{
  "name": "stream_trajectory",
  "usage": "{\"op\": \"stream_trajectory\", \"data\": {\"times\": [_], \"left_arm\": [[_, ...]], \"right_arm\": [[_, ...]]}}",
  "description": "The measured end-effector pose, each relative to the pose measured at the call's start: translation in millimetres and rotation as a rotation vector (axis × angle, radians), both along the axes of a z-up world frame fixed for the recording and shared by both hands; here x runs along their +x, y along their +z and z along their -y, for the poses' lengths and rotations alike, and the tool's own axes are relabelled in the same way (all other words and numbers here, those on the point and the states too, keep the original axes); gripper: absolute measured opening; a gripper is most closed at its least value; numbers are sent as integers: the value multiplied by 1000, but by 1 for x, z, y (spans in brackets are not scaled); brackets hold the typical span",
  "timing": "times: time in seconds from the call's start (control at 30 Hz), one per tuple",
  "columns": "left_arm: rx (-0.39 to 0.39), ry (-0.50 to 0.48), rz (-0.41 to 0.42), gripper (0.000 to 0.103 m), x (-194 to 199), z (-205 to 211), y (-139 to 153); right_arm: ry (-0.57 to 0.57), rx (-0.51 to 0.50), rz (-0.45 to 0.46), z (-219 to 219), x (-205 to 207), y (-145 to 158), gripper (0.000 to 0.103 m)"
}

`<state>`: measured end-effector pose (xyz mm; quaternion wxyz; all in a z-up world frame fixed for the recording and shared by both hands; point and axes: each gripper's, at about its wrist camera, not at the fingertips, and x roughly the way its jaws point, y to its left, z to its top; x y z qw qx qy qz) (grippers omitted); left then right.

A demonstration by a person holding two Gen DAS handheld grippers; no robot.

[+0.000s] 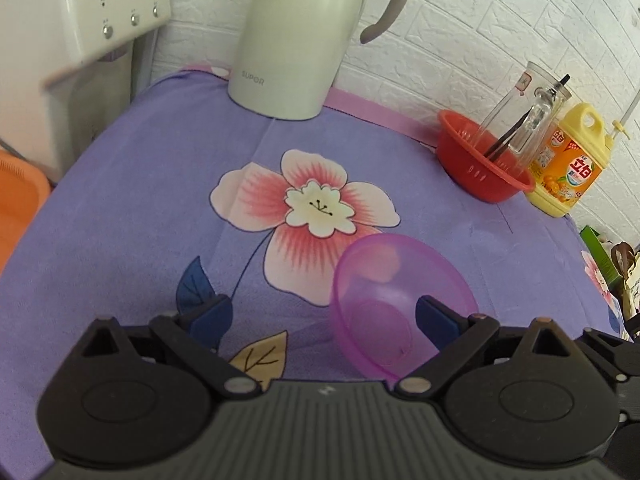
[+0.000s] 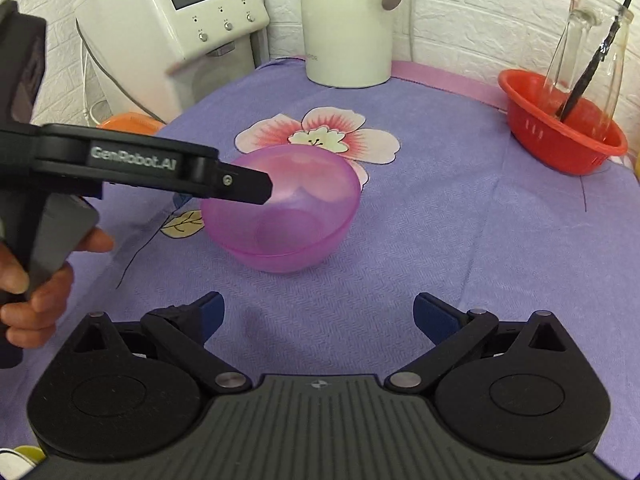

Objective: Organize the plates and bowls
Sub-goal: 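Move the left gripper to the pink plastic bowl's rim, then close the left gripper on the pink bowl's rim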

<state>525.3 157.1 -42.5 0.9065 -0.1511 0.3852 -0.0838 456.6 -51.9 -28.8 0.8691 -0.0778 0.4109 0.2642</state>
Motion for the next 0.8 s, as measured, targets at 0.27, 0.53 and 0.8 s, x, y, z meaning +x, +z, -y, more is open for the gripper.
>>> {"op": "stream_trajectory", "data": {"times": [0.27,0.53,0.8], "left_arm": [[-44,78,7,96,11,-9,-2],[-60,82,5,94,16,-8,-7],[-13,53,-8,94,25,11,-8]], "right_arm": [[-125,74,60,16,24,24,103],[-148,75,-21,4,62,-5,103],[-136,40,-16,-14,70,-11,103]]}}
